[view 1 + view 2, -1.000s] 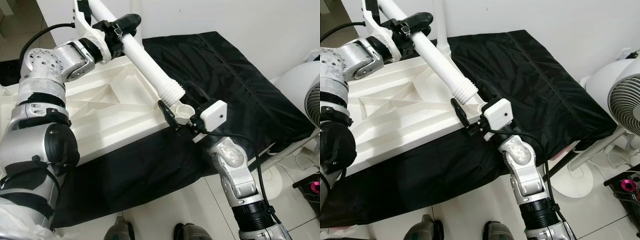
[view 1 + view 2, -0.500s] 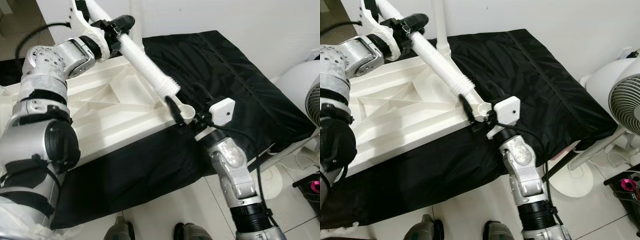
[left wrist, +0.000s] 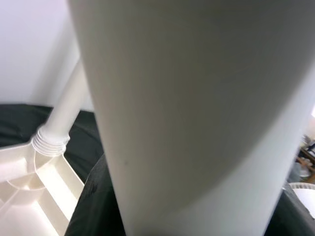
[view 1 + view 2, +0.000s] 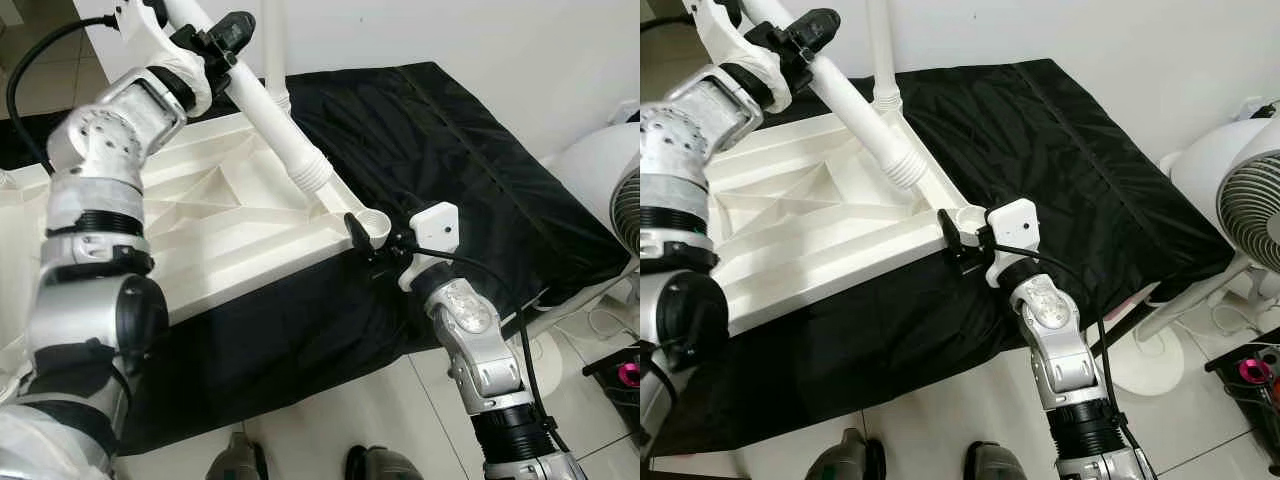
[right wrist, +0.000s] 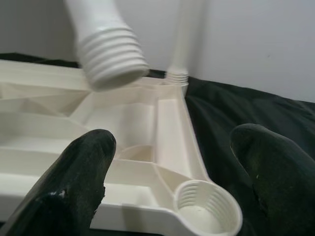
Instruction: Building children table
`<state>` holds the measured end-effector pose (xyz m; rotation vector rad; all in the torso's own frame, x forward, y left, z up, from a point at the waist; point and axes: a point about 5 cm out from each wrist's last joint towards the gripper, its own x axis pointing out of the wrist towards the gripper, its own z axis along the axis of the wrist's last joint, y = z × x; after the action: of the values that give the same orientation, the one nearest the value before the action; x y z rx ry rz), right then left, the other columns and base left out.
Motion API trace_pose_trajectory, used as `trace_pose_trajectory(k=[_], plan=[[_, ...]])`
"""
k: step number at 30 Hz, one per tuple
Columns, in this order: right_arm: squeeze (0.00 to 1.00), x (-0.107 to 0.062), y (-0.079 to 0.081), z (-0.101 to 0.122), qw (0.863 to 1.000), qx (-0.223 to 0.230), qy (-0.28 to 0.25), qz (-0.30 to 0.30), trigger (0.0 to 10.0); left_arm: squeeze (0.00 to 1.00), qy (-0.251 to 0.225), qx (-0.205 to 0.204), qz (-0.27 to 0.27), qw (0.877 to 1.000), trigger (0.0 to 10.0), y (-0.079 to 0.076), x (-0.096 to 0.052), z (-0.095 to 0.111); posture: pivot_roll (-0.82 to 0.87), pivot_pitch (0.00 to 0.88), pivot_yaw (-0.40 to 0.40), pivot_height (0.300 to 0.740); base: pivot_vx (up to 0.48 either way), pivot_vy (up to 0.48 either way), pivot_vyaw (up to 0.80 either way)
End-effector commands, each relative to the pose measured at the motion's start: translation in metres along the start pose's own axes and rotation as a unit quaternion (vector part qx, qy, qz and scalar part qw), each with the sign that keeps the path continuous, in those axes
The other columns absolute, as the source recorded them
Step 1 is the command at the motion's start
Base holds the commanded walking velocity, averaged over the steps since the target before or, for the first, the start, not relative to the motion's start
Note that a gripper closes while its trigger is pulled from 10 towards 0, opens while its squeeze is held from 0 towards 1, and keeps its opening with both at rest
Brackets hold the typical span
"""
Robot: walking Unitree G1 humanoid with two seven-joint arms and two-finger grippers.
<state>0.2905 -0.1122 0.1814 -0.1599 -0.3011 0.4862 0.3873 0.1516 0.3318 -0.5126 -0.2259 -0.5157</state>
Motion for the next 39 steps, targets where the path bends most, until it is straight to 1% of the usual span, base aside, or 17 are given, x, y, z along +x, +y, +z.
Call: trace_pose_trajectory(k=[1, 3, 7, 8, 11, 12, 15, 17, 18, 19, 23, 25, 26, 31, 34, 37, 39], plan=[[0.00, 0.003, 0.005, 0.008, 1.000, -0.005, -0.008, 0.021, 10.0, 0.00, -0.013, 0.041, -0.005, 0.999, 10.0, -0.010, 0.000, -0.001, -0.10, 0.073, 0.000, 0.740, 0.000, 0.000, 0.00], [0.00, 0.003, 0.005, 0.008, 1.000, -0.005, -0.008, 0.021, 10.0, 0.00, -0.013, 0.041, -0.005, 0.999, 10.0, -0.010, 0.000, -0.001, -0.10, 0.073, 0.000, 0.740, 0.000, 0.000, 0.00], [0.00, 0.012, 0.007, 0.017, 0.999, -0.007, -0.012, 0.033, 10.0, 0.00, -0.027, 0.125, -0.016, 0.992, 10.0, -0.032, -0.002, -0.018, -0.09, 0.059, -0.010, 0.740, 0.000, 0.000, 0.00], [0.00, 0.012, 0.007, 0.017, 0.999, -0.007, -0.012, 0.033, 10.0, 0.00, -0.027, 0.125, -0.016, 0.992, 10.0, -0.032, -0.002, -0.018, -0.09, 0.059, -0.010, 0.740, 0.000, 0.000, 0.00], [0.00, 0.018, 0.007, 0.020, 0.999, -0.024, -0.013, 0.038, 10.0, 0.00, -0.035, 0.161, -0.031, 0.986, 10.0, -0.047, -0.002, -0.025, -0.09, 0.052, -0.010, 0.740, 0.000, 0.000, 0.00], [0.00, 0.018, 0.007, 0.020, 0.999, -0.024, -0.013, 0.038, 10.0, 0.00, -0.035, 0.161, -0.031, 0.986, 10.0, -0.047, -0.002, -0.025, -0.09, 0.052, -0.010, 0.740, 0.000, 0.000, 0.00], [0.00, 0.023, 0.006, 0.022, 0.999, -0.038, -0.013, 0.035, 10.0, 0.00, -0.038, 0.189, -0.040, 0.980, 10.0, -0.056, -0.003, -0.031, -0.09, 0.045, -0.008, 0.740, 0.000, 0.000, 0.00], [0.00, 0.026, 0.004, 0.023, 0.998, -0.045, -0.012, 0.029, 10.0, 0.00, -0.040, 0.196, -0.042, 0.979, 10.0, -0.059, -0.004, -0.033, -0.09, 0.042, -0.007, 0.740, 0.000, 0.000, 0.00], [0.00, 0.029, 0.001, 0.023, 0.999, -0.048, -0.009, 0.021, 10.0, 0.00, -0.045, 0.197, -0.045, 0.978, 10.0, -0.063, -0.004, -0.034, -0.09, 0.033, -0.006, 0.740, 0.000, 0.000, 0.00], [0.00, 0.033, -0.002, 0.023, 0.999, -0.049, -0.006, 0.010, 10.0, 0.00, -0.053, 0.208, -0.055, 0.975, 10.0, -0.072, -0.004, -0.037, -0.09, 0.030, -0.008, 0.740, 0.000, 0.000, 0.00], [0.00, 0.034, -0.003, 0.022, 0.999, -0.054, -0.003, 0.007, 10.0, 0.00, -0.054, 0.214, -0.065, 0.973, 10.0, -0.079, -0.003, -0.039, -0.10, 0.021, -0.010, 0.740, 0.000, 0.000, 0.00], [0.00, 0.037, -0.006, 0.021, 0.998, -0.062, 0.005, 0.005, 10.0, 0.00, -0.059, 0.204, -0.072, 0.975, 10.0, -0.088, -0.004, -0.044, -0.09, 0.017, -0.011, 0.740, 0.000, 0.000, 0.00], [0.00, 0.037, -0.006, 0.021, 0.998, -0.062, 0.005, 0.005, 10.0, 0.00, -0.059, 0.204, -0.072, 0.975, 10.0, -0.088, -0.004, -0.044, -0.09, 0.017, -0.011, 0.740, 0.000, 0.000, 0.00], [0.00, 0.047, -0.010, 0.017, 0.996, -0.081, 0.023, -0.002, 10.0, 0.00, -0.067, 0.210, -0.090, 0.971, 10.0, -0.107, -0.006, -0.052, -0.09, 0.003, -0.007, 0.740, 0.000, 0.000, 0.00], [0.00, 0.049, -0.011, 0.017, 0.997, -0.080, 0.023, -0.007, 10.0, 0.00, -0.066, 0.206, -0.094, 0.972, 10.0, -0.109, -0.006, -0.053, -0.09, 0.002, -0.006, 0.740, 0.000, 0.000, 0.00], [0.00, 0.061, -0.011, 0.023, 0.995, -0.094, 0.012, 0.003, 10.0, 0.00, -0.055, 0.203, -0.124, 0.970, 10.0, -0.125, -0.008, -0.065, -0.08, 0.000, -0.008, 0.740, 0.000, 0.000, 0.00], [0.00, 0.062, -0.011, 0.024, 0.995, -0.096, 0.011, 0.005, 10.0, 0.00, -0.055, 0.202, -0.126, 0.970, 10.0, -0.127, -0.008, -0.066, -0.08, 0.000, -0.008, 0.740, 0.000, 0.000, 0.00]])
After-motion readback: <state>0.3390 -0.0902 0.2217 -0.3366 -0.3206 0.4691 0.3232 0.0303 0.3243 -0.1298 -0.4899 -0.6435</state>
